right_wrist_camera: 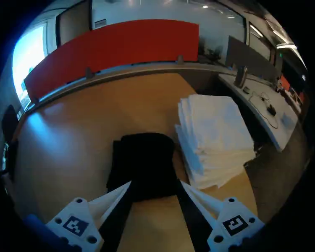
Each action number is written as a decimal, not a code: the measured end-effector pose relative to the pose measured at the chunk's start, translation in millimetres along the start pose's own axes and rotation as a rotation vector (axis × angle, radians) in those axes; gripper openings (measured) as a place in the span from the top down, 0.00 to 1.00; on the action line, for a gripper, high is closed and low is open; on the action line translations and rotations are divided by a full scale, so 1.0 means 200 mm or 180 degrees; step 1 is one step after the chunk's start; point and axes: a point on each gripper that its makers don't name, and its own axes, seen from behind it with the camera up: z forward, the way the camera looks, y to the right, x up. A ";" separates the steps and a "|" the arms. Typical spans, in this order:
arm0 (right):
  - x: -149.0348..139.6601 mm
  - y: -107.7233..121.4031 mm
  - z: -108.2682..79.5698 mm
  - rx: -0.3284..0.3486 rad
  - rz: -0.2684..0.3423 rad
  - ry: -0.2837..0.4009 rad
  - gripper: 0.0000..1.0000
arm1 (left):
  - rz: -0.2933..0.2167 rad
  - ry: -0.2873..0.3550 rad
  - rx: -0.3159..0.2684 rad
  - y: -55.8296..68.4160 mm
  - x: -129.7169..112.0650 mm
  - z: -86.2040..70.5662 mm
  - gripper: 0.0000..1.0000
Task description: Fold towel
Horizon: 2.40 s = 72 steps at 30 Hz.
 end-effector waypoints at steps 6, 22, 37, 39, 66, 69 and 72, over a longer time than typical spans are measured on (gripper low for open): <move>0.08 -0.05 -0.04 -0.0023 -0.0058 0.0293 0.31 | -0.0028 0.0024 0.0002 0.00 0.02 0.00 0.06; 0.38 -0.21 -0.22 -0.0011 -0.0033 0.1316 0.31 | -0.0115 0.0091 0.0019 -0.02 0.06 -0.01 0.06; 0.55 -0.34 -0.35 0.0042 -0.0168 0.1828 0.26 | -0.0191 0.0205 0.0018 -0.04 0.12 -0.02 0.06; 0.56 -0.36 -0.36 0.0070 -0.0184 0.1819 0.26 | -0.0195 0.0235 0.0019 -0.05 0.13 -0.02 0.06; 0.79 -0.84 -0.51 0.0345 -0.0383 0.2083 0.04 | -0.0311 0.1017 0.0106 -0.18 0.58 -0.04 0.06; 0.80 -0.90 -0.52 0.0385 -0.0385 0.2102 0.04 | -0.0308 0.1134 0.0134 -0.20 0.64 -0.04 0.06; 0.81 -0.96 -0.53 0.0409 -0.0387 0.2121 0.04 | -0.0308 0.1251 0.0162 -0.22 0.70 -0.05 0.06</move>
